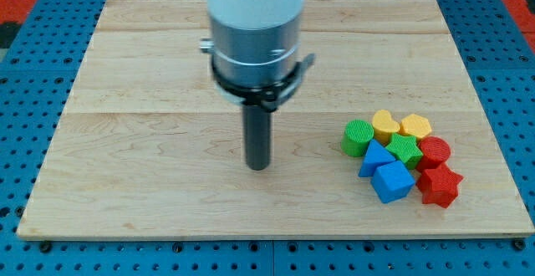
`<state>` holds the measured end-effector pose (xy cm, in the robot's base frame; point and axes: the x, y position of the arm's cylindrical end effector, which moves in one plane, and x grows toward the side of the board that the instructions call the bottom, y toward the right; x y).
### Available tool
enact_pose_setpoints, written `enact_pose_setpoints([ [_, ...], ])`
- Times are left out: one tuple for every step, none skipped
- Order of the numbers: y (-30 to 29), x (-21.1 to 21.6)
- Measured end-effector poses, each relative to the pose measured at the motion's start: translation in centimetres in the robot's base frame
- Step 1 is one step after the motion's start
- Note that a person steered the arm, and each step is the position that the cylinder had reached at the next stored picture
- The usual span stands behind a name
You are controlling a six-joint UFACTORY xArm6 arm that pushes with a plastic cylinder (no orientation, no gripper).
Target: Move your arm to the bottom center
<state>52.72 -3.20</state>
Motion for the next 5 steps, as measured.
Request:
enact_pose_setpoints([
  [-5.8, 0.0],
  [-9.4, 0.0],
  [-10.8, 0.0],
  [-11.7, -0.4],
  [-11.8, -0.4],
])
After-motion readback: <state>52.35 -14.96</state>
